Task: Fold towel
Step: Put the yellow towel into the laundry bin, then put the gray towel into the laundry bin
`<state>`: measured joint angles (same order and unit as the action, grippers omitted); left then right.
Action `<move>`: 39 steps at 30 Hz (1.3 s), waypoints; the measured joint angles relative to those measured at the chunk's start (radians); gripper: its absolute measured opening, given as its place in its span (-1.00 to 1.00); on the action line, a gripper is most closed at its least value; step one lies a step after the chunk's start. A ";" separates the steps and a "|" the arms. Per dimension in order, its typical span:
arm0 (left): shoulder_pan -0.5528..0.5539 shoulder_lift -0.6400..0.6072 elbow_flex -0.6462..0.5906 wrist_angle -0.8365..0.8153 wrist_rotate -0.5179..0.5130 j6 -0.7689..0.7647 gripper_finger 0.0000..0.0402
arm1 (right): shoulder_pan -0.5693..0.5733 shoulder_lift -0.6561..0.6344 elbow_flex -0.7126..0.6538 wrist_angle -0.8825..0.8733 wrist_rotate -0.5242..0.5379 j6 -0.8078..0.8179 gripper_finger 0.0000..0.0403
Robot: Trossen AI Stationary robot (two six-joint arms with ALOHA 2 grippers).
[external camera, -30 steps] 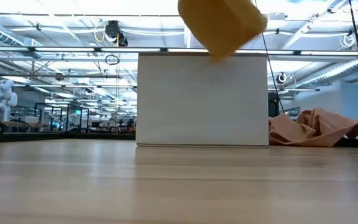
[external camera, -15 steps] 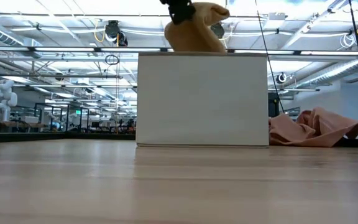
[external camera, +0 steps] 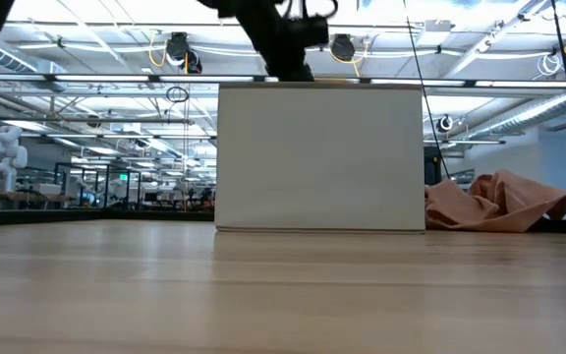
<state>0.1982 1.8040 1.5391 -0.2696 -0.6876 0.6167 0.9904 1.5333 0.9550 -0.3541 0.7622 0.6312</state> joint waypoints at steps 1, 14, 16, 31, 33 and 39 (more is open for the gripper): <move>0.003 0.016 0.000 -0.002 0.000 0.006 -0.92 | 0.000 0.000 0.000 -0.001 0.004 -0.002 -0.50; 0.044 0.067 0.000 -0.081 0.353 -0.086 -0.86 | -0.001 0.000 0.000 -0.001 0.027 0.001 -0.50; 0.047 0.066 0.000 -0.101 0.410 -0.123 -0.73 | -0.001 0.000 0.000 -0.001 0.037 -0.002 -0.50; 0.050 0.029 0.000 -0.264 0.469 -0.191 -0.21 | -0.003 0.000 0.000 -0.002 0.055 -0.004 -0.50; 0.037 0.009 0.007 -0.264 0.469 -0.186 -0.21 | -0.003 0.000 0.000 -0.004 0.055 -0.005 -0.50; -0.009 -0.046 0.126 -0.319 0.462 -0.190 -0.20 | -0.009 0.000 0.000 -0.078 0.058 0.045 -0.50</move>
<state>0.1896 1.7580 1.6646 -0.5890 -0.2255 0.4263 0.9817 1.5330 0.9546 -0.4324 0.8203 0.6765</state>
